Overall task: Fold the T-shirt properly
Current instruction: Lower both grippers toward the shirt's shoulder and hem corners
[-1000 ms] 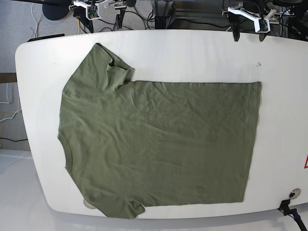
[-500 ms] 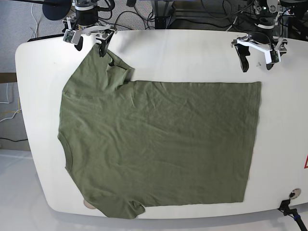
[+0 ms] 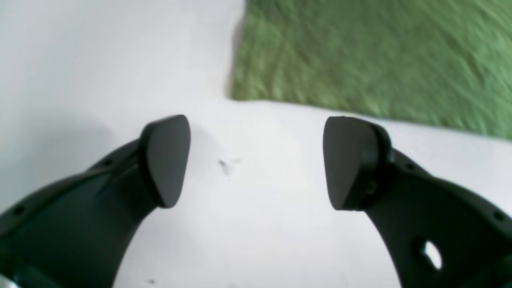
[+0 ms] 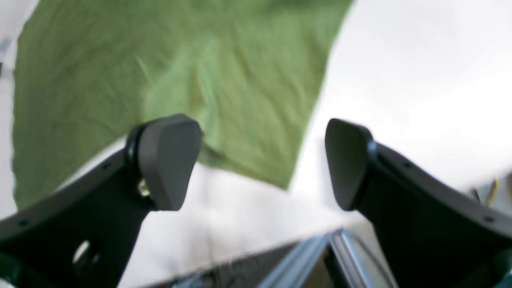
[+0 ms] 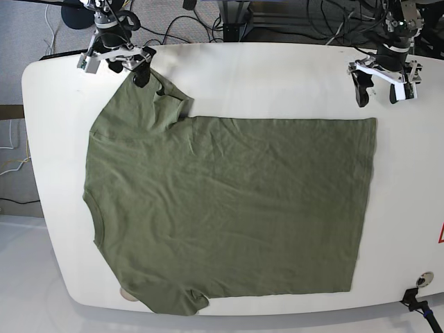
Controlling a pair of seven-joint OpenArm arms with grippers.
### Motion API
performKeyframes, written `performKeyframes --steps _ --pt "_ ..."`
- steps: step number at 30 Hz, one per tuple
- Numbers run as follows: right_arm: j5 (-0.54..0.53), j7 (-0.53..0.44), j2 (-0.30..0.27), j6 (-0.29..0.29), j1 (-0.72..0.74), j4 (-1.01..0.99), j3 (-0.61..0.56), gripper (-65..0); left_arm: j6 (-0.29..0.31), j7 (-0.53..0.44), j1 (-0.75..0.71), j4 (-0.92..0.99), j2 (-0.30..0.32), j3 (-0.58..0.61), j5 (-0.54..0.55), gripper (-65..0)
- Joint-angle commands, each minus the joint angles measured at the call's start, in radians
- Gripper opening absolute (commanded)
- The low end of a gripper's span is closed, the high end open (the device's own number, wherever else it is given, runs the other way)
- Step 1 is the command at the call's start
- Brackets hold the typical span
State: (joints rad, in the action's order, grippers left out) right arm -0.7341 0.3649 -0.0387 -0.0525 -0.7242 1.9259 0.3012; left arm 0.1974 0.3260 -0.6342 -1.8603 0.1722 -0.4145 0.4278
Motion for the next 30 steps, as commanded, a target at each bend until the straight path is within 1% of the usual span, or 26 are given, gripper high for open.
performKeyframes --steps 1,8,12,18,20,21,23,25,28,29,30 --pt "-0.005 -0.022 -0.007 -0.008 -0.001 -0.009 0.002 -15.2 0.014 -0.021 0.0 -0.012 0.005 -0.005 0.007 -15.9" --pt "-0.032 -0.022 -0.005 -0.023 0.001 -0.07 -0.004 -15.2 0.015 -0.021 0.0 -0.009 0.005 -0.005 0.007 -15.9" --pt "-0.032 -0.022 -0.01 -0.02 0.021 -0.087 -0.056 -15.2 0.015 -0.021 0.0 -0.009 0.005 -0.005 0.007 -15.9" --pt "-0.034 -0.017 -0.005 -0.019 0.041 -0.096 -0.058 -15.2 0.015 -0.021 -0.002 -0.009 0.005 -0.005 0.007 -15.9" --pt "-0.034 0.01 -0.005 -0.019 0.045 -0.096 -0.055 -16.7 0.015 -0.021 -0.003 -0.009 0.005 -0.005 0.006 -15.9" --pt "-0.034 0.024 -0.005 -0.02 0.056 -0.096 -0.055 -19.9 0.015 -0.021 -0.003 -0.009 0.005 -0.005 0.006 -15.9" --pt "-0.032 0.053 -0.007 -0.022 0.074 -0.099 -0.055 -29.9 0.015 -0.021 -0.003 -0.009 0.005 -0.005 0.006 -15.9" --pt "-0.034 0.067 -0.01 -0.022 0.09 -0.124 -0.056 -42.1 0.015 -0.021 -0.003 -0.009 0.005 -0.007 0.006 -15.9" --pt "-0.034 0.07 -0.01 -0.022 0.111 -0.165 -0.058 -62.1 0.015 -0.021 -0.003 -0.009 0.005 -0.007 0.006 -15.9" --pt "-0.034 0.07 -0.01 -0.022 0.113 -0.176 -0.058 -65.0 0.015 -0.021 -0.003 -0.009 0.005 -0.008 0.006 -15.9" --pt "-0.034 0.07 -0.01 -0.022 0.113 -0.185 -0.058 -65.0 0.015 -0.021 -0.003 -0.009 0.005 -0.017 0.006 -15.9"
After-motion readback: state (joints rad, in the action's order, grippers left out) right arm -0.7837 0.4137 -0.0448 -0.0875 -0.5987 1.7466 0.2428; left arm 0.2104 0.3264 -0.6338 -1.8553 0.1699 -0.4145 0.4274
